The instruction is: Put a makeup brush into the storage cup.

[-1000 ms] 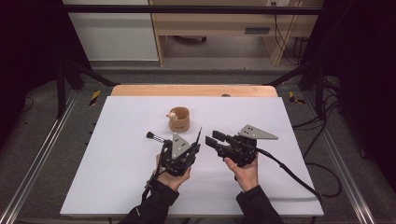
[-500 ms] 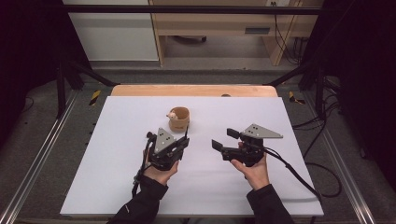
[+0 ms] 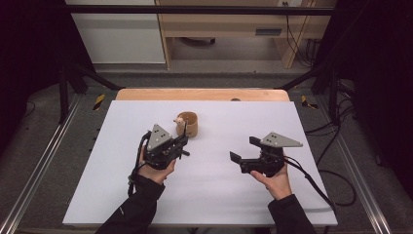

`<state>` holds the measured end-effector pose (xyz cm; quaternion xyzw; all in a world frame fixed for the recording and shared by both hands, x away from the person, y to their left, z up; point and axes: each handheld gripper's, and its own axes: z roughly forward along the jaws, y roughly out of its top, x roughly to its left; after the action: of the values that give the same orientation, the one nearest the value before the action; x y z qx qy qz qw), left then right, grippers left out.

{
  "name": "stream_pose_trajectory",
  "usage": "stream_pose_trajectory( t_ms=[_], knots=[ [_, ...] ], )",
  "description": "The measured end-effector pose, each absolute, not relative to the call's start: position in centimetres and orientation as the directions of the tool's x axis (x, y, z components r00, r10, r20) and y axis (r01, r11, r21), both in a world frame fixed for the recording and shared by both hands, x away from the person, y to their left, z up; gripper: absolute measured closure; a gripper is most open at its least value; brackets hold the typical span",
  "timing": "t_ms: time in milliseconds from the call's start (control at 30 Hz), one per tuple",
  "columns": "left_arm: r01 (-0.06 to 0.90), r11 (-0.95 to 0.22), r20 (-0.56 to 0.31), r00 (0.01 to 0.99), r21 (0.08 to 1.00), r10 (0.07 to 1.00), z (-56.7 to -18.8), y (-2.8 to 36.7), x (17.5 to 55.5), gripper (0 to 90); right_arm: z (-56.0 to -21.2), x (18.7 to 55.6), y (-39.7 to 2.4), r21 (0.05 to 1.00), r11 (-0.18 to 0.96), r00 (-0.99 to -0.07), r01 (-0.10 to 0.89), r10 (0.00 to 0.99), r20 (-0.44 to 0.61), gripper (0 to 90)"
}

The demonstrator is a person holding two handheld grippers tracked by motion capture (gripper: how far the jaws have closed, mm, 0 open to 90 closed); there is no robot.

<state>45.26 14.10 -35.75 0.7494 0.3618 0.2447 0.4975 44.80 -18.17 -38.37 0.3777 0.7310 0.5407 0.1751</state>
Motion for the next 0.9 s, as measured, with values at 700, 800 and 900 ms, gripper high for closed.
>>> stream_pose_trajectory(
  t_ms=[700, 800, 900],
  knots=[
    [0.308, -0.207, -0.024, 0.607, 0.928, 0.794, -34.0, 16.9, 48.0, 84.2, -39.3, 43.9, -20.6, 0.925, 0.170, -0.644, 0.339, 0.759, 0.097, 4.3],
    [0.305, -0.203, -0.025, 0.605, 0.930, 0.796, -33.6, 17.0, 48.3, 84.2, -39.6, 43.8, -20.9, 0.923, 0.162, -0.634, 0.350, 0.766, 0.106, 3.9],
    [0.302, -0.208, -0.017, 0.602, 0.931, 0.799, -33.3, 17.0, 48.6, 84.2, -39.9, 43.7, -21.0, 0.919, 0.177, -0.627, 0.352, 0.773, 0.091, 3.2]
  ],
)
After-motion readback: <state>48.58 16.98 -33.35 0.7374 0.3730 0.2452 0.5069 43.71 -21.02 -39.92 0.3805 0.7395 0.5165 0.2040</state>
